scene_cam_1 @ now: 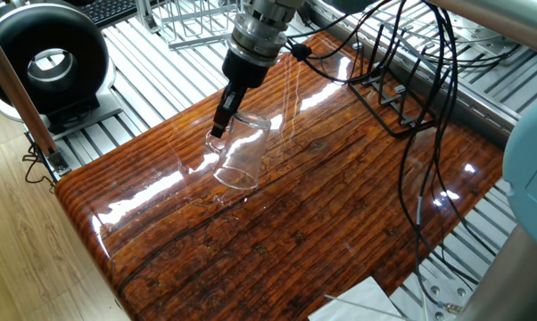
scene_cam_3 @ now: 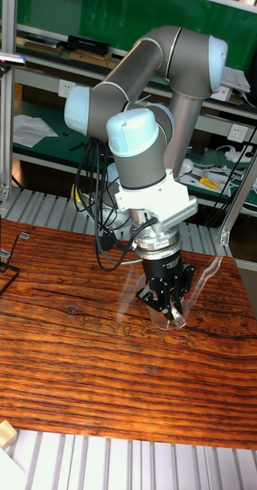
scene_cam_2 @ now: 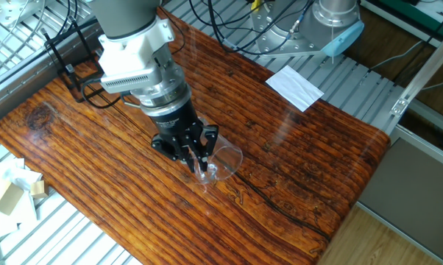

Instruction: Take the cup off the cup rack

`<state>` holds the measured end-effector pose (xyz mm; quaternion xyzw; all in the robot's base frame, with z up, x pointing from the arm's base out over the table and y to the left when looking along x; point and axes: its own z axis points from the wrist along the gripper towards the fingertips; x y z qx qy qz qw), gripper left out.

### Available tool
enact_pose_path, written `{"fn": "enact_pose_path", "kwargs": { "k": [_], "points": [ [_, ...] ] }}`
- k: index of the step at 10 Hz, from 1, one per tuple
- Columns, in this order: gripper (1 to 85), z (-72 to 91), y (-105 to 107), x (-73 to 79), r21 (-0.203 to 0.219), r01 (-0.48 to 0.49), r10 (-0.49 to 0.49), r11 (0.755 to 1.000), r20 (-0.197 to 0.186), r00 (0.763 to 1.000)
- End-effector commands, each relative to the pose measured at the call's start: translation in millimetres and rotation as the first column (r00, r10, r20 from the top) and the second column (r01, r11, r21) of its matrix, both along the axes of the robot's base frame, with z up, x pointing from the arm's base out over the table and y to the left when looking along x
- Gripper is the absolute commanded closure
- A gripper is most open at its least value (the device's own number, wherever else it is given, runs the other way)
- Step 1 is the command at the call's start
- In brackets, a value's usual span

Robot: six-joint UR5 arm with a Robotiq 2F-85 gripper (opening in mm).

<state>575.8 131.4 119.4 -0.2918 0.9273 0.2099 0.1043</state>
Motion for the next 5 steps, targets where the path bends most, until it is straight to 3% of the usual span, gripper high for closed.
{"fn": "enact_pose_path", "kwargs": {
  "k": [1, 5],
  "points": [
    [74.0, 2.2, 5.7, 3.0, 0.019, -0.009, 0.009, 1.0, 0.014, 1.0],
    [74.0, -7.7, 5.9, -1.0, -0.006, -0.002, 0.002, 1.0, 0.014, 1.0]
  ]
}}
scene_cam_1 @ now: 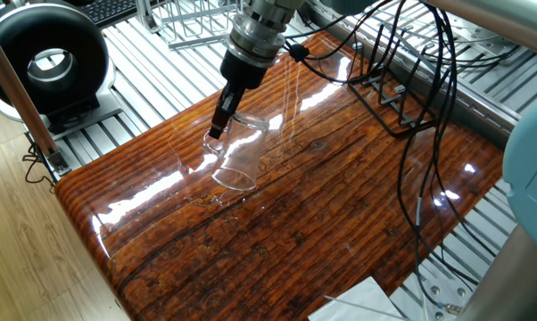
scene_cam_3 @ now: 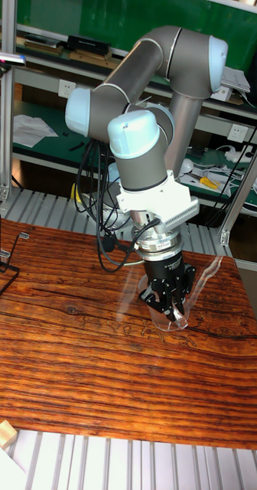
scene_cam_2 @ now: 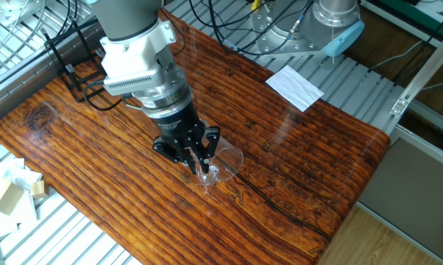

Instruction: Take the cup off the cup rack

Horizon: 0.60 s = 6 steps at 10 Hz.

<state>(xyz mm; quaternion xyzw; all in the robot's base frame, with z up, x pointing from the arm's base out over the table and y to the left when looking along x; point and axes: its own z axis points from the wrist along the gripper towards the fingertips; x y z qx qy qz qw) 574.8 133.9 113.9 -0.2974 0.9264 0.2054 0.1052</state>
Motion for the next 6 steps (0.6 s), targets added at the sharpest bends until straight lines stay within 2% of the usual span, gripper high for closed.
{"fn": "enact_pose_path", "kwargs": {
  "k": [1, 6],
  "points": [
    [74.0, -5.4, 4, -1.4, -0.004, 0.008, -0.008, 1.0, 0.008, 1.0],
    [74.0, -16.3, 9, -6.4, -0.027, 0.017, -0.017, 0.999, 0.028, 0.999]
  ]
}}
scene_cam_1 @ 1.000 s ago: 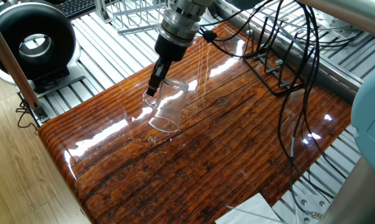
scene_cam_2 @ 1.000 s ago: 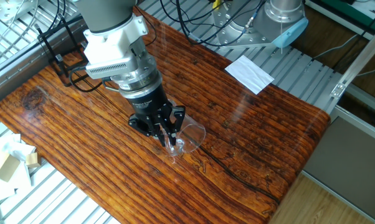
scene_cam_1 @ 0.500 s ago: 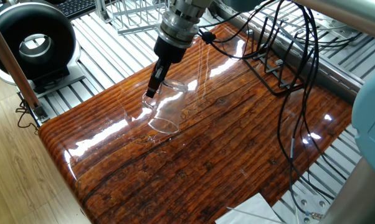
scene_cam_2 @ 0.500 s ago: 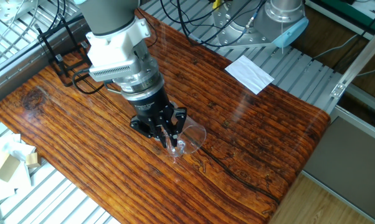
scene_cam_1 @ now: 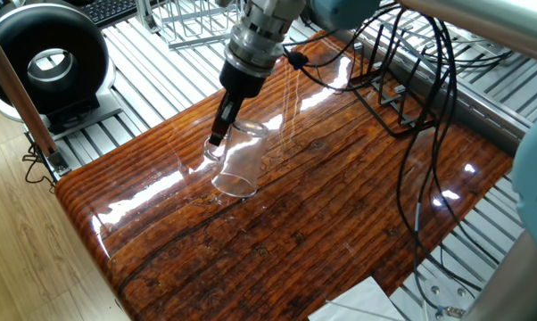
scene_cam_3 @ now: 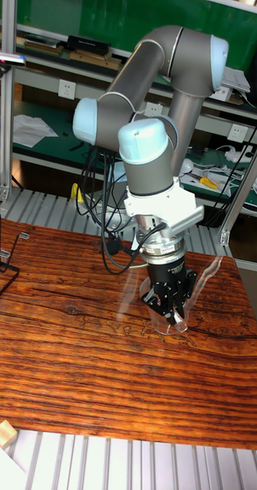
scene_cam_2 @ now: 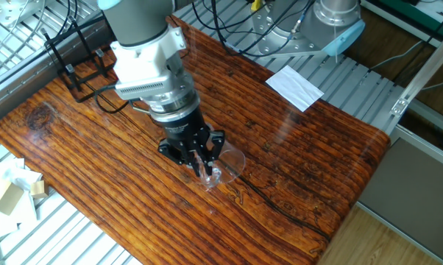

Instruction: Take the cup off the cup rack

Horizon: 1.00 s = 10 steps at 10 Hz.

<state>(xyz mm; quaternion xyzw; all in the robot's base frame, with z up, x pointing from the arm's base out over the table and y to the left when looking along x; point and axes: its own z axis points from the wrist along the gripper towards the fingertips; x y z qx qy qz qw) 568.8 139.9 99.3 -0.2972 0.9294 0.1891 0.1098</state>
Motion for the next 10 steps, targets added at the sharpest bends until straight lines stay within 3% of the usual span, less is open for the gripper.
{"fn": "enact_pose_path", "kwargs": {
  "k": [1, 10],
  "points": [
    [74.0, -2.0, 3.4, -0.8, 0.0, 0.009, -0.009, 1.0, 0.01, 1.0],
    [52.0, -2.9, -0.6, 0.5, -0.018, -0.023, 0.023, 1.0, 0.028, 0.999]
  ]
}}
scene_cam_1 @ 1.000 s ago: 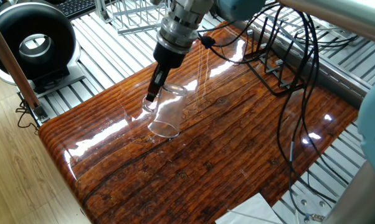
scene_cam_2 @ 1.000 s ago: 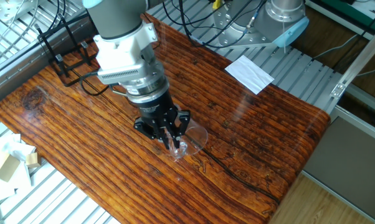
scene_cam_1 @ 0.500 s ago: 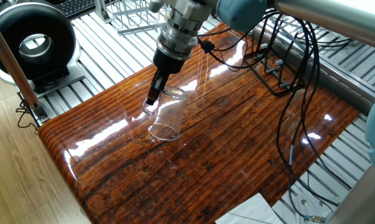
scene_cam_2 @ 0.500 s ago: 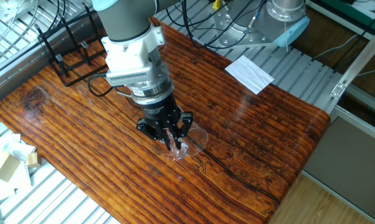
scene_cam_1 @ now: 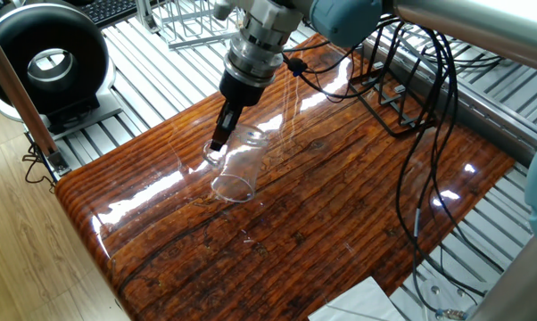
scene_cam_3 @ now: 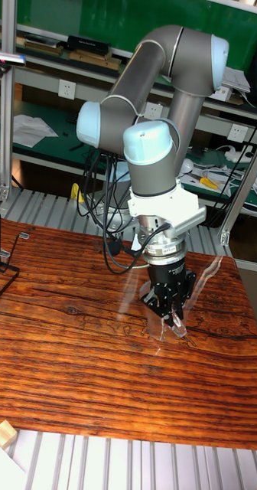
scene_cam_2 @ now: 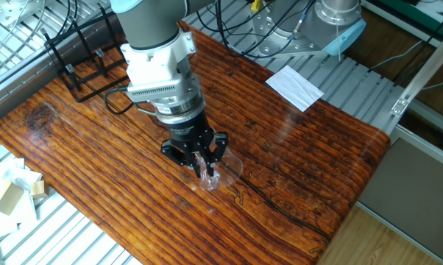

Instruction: Take the cup off the cup rack

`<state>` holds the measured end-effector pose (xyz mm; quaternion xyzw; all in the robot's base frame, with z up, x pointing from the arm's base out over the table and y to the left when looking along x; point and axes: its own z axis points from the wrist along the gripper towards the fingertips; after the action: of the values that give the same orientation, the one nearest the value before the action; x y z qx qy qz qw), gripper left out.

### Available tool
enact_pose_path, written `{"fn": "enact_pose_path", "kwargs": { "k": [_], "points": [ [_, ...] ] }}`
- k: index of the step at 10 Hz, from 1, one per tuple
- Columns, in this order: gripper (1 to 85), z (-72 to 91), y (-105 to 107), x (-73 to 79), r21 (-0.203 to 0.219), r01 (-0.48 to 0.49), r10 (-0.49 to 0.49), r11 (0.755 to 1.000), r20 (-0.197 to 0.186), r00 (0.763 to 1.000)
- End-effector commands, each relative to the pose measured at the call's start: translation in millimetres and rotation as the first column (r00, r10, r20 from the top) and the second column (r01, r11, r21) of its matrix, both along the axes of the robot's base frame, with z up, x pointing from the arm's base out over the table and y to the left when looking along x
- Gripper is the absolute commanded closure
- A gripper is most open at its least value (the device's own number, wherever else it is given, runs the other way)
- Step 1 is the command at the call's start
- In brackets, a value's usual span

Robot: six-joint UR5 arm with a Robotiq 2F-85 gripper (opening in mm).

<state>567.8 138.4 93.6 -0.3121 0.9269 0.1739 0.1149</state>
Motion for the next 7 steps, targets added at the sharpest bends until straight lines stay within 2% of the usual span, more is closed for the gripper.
{"fn": "enact_pose_path", "kwargs": {
  "k": [1, 4, 5, 6, 7],
  "points": [
    [51.7, 2.8, 1, 1.5, 0.01, -0.001, 0.001, 1.0, 0.004, 1.0],
    [48.7, 1.9, -1, 1.5, 0.001, -0.013, 0.013, 1.0, 0.009, 1.0],
    [44.7, -0.4, -5, 3.3, -0.016, -0.037, 0.037, 0.999, 0.03, 0.999],
    [38.7, 1.9, -3, 9.5, -0.004, -0.076, 0.076, 0.997, 0.078, 0.994],
    [38.7, 4.3, -2, 12.0, -0.008, -0.096, 0.097, 0.995, 0.095, 0.991]
  ]
}}
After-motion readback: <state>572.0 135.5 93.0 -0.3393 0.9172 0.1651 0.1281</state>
